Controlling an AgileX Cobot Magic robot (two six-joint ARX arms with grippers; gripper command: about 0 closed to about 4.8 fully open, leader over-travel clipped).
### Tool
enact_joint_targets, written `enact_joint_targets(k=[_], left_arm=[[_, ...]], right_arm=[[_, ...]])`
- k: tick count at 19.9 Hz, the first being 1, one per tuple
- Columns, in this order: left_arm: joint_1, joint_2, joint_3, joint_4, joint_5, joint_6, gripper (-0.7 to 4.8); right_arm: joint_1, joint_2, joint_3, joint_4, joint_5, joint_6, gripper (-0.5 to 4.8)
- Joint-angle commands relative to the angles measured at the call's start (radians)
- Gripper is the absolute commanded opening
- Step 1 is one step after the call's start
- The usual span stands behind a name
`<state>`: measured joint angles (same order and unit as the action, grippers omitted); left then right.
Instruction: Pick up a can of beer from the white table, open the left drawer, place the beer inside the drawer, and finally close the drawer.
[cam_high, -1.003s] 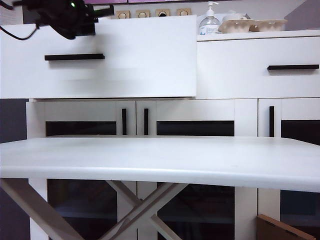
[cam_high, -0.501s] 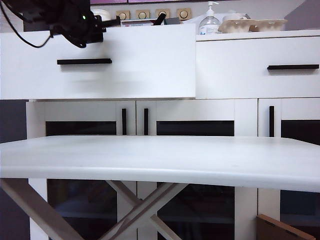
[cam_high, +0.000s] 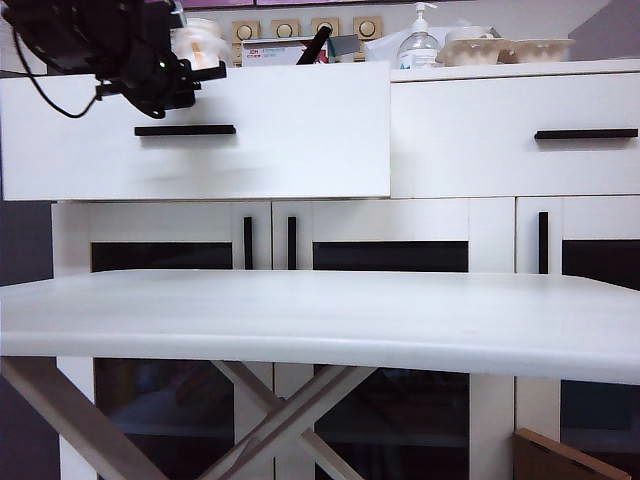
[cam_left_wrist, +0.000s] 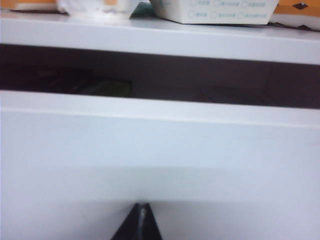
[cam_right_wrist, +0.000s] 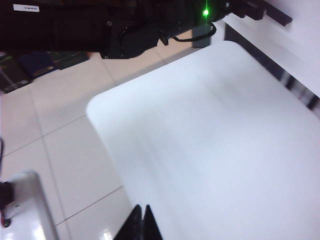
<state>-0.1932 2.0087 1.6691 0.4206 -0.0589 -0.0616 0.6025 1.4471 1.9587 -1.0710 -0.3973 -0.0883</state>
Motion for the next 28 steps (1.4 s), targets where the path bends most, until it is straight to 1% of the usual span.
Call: enact_joint_targets(k=[1, 4, 10, 13, 16, 21, 26, 28], left_arm=[[0.003, 0.065, 0.107, -0.025, 0.023, -0.002, -0.05], [0.003, 0.121, 0.187, -0.048, 0.06, -0.002, -0.05], [0.007, 0.231, 0.342, -0.064, 0.06, -0.002, -0.05], [0.013, 0.305, 0.467, -0.117, 0.06, -0.002, -0.05], [0.014, 0.372, 0.579, -0.124, 0.06, -0.002, -0.05], [0.014, 0.476, 0.766, -0.234, 0.062, -0.002, -0.05], [0.014, 0.484, 0.79, -0.255, 0.063, 0.002, -0.05], [0.014, 0.465, 0.796, -0.257, 0.06, 0.002, -0.05]], right_arm=[[0.002, -0.004, 0.003, 0.016, 0.002, -0.002, -0.05], [0.002, -0.004, 0.003, 0.017, 0.003, -0.002, -0.05], [0.002, -0.003, 0.003, 0.026, 0.003, -0.002, -0.05], [0.002, -0.003, 0.003, 0.028, 0.003, -0.003, -0.05], [0.002, -0.003, 0.003, 0.028, 0.003, -0.002, -0.05], [0.002, 0.0, 0.003, 0.028, 0.003, -0.002, -0.05], [0.002, 0.0, 0.003, 0.029, 0.003, -0.002, -0.05], [0.001, 0.0, 0.003, 0.027, 0.035, -0.002, -0.05]])
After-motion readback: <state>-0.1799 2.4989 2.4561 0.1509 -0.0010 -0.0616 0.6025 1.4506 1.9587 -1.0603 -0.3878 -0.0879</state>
